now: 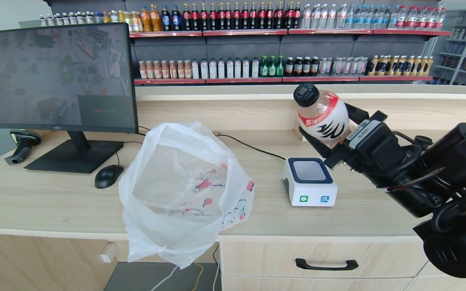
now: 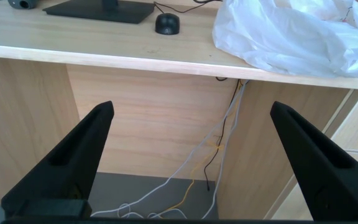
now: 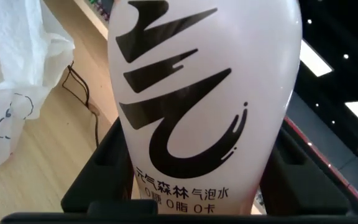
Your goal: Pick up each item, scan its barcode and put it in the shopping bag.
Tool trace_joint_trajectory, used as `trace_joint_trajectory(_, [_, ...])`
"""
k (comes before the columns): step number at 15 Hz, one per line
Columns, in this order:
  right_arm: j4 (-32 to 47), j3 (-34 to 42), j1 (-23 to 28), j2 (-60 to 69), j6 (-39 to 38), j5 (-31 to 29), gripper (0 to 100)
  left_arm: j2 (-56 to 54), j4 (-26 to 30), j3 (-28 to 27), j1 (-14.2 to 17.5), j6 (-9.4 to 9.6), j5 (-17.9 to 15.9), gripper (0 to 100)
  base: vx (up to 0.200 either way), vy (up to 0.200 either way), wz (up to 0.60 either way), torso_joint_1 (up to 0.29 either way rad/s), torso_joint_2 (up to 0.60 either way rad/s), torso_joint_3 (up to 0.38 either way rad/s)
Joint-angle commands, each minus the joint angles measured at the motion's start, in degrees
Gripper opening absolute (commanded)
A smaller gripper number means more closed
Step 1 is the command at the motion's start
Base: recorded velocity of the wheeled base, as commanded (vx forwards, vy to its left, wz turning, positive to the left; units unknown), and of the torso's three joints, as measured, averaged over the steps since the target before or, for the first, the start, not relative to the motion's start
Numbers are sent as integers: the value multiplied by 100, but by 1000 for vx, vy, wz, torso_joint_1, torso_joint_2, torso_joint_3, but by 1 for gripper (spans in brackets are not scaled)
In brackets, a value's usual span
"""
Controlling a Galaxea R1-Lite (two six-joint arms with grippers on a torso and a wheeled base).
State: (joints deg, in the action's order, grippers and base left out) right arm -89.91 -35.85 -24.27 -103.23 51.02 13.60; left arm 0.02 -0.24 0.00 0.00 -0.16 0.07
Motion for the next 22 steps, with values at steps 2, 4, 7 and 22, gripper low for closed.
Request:
trace_joint_trajectory(2, [-9, 87, -25, -57, 576, 283, 0, -2, -20, 0, 0, -2, 1, 100, 0, 0, 0, 0, 0, 0])
trace_joint_trajectory(4, [-9, 87, -25, -189, 769, 538, 0, -2, -2, 0, 0, -2, 1, 100, 0, 0, 0, 0, 0, 0])
trace_joint_trajectory(7, [-9, 61, -25, -426, 1156, 890, 0, -2, -20, 0, 0, -2, 1, 100, 0, 0, 0, 0, 0, 0])
trace_joint_trajectory(22, [-9, 351, -34, -822, 2395, 1549, 0, -2, -2, 0, 0, -2, 1, 100, 0, 0, 0, 0, 0, 0])
